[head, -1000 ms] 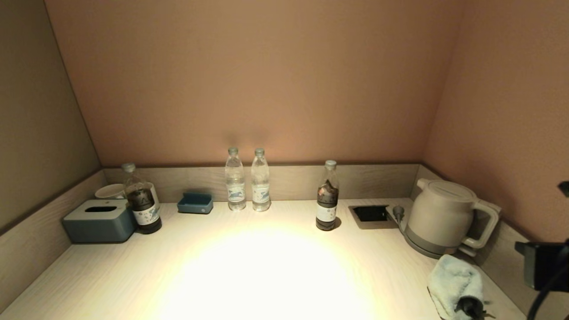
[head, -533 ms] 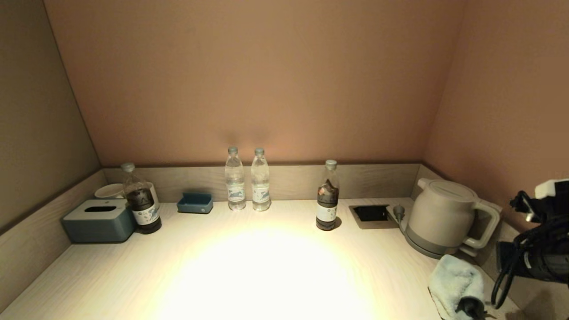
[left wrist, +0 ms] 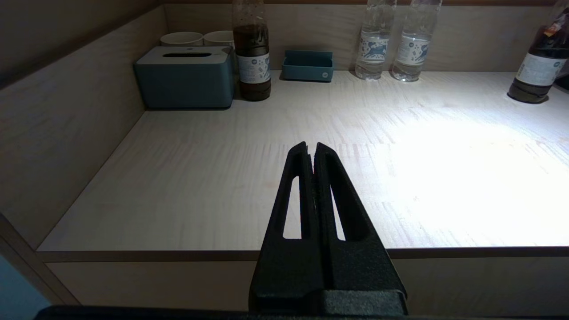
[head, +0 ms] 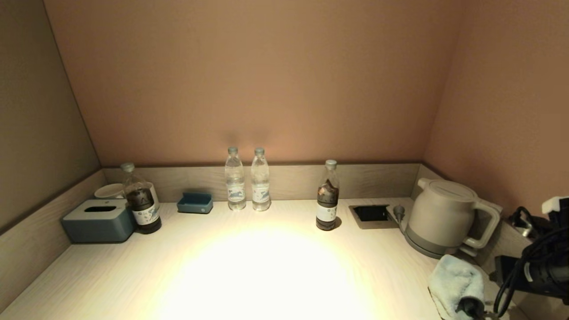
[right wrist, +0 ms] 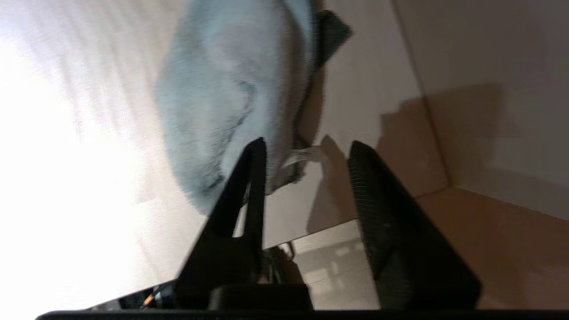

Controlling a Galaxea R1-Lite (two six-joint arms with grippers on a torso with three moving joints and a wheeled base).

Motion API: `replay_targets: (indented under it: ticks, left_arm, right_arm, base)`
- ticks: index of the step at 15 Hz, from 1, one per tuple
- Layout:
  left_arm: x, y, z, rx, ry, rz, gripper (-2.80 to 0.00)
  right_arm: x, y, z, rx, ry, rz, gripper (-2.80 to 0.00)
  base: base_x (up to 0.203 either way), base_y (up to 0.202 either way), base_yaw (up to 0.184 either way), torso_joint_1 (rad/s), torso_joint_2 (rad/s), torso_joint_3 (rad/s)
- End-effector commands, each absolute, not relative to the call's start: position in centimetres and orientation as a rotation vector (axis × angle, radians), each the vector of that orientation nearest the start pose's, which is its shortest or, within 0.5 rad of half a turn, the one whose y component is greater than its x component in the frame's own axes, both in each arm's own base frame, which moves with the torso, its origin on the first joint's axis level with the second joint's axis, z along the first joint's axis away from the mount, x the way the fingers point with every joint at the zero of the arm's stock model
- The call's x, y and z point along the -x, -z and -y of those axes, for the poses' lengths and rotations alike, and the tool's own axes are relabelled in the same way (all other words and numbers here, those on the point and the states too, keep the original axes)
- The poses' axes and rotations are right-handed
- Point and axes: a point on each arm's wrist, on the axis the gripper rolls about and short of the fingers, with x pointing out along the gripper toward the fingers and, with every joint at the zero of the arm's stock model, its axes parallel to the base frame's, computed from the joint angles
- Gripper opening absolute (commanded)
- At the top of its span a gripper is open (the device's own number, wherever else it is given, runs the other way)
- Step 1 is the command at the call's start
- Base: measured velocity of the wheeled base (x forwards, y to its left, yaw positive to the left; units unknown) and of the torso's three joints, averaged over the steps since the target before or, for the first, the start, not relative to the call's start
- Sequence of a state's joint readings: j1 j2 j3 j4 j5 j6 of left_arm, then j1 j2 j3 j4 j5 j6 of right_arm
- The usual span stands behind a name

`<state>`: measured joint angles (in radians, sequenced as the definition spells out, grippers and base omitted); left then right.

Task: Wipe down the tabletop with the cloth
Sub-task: Pick up the tablecloth

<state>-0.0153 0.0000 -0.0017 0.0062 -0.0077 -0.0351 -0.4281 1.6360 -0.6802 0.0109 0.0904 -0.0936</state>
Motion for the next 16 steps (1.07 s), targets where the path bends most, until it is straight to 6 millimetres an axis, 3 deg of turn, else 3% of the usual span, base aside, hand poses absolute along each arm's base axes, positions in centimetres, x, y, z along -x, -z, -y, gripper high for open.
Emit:
replay_targets:
  ticks: [1,6,16]
  left_arm:
    - [2.3,-7.5,0.0,0.035,0.023,-0.005,-2.80]
    - [2.3,-7.5,0.0,0.035,0.023,-0.005,-2.80]
    - [2.3,-7.5,0.0,0.037,0.023,-0.005,-2.80]
  right_arm:
    - [-22.0,-11.6,9.4,-0.240,0.106,-0.918,0.00]
    - [-23.0,-11.2,9.7,-0.268,0.048,-0.911,0.00]
    - [-25.5,-6.9,10.8,-0.317,0.053,-1.055,0.00]
  base:
    - [0.000,0.000,0.000,0.000,0.00,0.000]
    - [0.000,0.000,0.000,0.000,0.00,0.000]
    - [0.000,0.000,0.000,0.000,0.00,0.000]
